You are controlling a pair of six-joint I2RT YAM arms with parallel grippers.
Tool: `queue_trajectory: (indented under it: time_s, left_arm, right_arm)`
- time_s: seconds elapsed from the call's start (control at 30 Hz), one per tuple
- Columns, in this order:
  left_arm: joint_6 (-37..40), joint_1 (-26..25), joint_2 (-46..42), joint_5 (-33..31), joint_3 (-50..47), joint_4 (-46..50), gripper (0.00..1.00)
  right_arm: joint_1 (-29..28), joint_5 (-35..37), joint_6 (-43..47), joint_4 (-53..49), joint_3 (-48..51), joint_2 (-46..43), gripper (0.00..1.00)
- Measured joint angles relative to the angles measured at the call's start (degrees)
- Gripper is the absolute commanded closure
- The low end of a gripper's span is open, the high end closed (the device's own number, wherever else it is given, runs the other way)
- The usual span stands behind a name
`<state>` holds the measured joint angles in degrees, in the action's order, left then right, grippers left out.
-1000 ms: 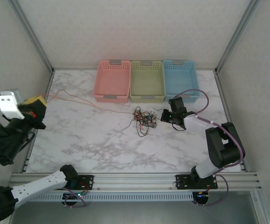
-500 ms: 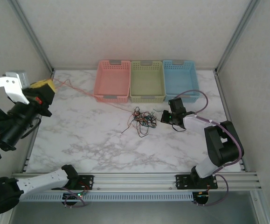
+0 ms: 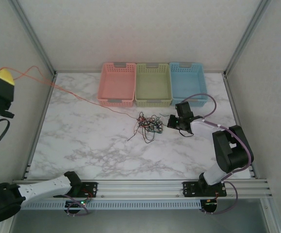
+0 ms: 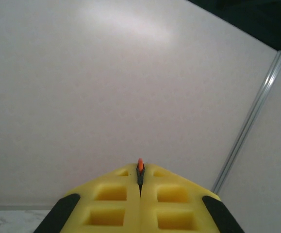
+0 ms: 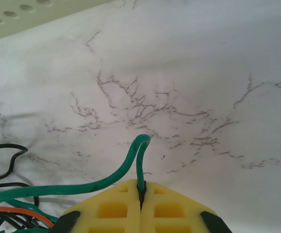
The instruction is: Untangle the cables
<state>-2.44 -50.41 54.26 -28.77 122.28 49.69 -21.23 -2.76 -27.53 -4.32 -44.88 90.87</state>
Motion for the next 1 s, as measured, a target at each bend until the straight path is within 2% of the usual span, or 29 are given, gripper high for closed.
queue_trajectory:
  time_s: [0.1,0.2,0.53,0.7,0.77,0.9,1.0]
  left_arm:
    - [-1.5,0.0,2.3,2.6,-4.0,1.0,1.0]
    - [-3.9,0.0,4.3,5.6,-12.1,2.0,1.0]
    - [-14.9,0.4,8.4,16.5,-49.7,0.5,1.0]
    - [-18.8,1.7,8.2,19.2,-58.5,-1.8,1.0]
    - [-19.5,2.4,7.3,20.0,-59.4,-2.0,1.0]
    - [-19.5,4.1,4.1,20.8,-57.8,-2.2,1.0]
    - [-19.0,4.6,3.1,20.8,-54.5,-2.1,1.0]
  right_arm:
    - [0.0,0.0,0.0,0.0,0.0,0.0,1.0]
    - [0.0,0.0,0.0,0.0,0.0,0.0,1.0]
    - [0.0,0.0,0.0,0.0,0.0,0.0,1.0]
    - [0.0,0.0,0.0,-0.1,0.0,0.0,1.0]
    - [0.0,-0.1,0.1,-0.1,0.0,-0.1,0.93]
    - [0.0,-0.5,0.9,0.0,0.0,-1.6,0.68]
    - [0.0,-0.8,1.9,0.0,0.0,-3.8,0.55]
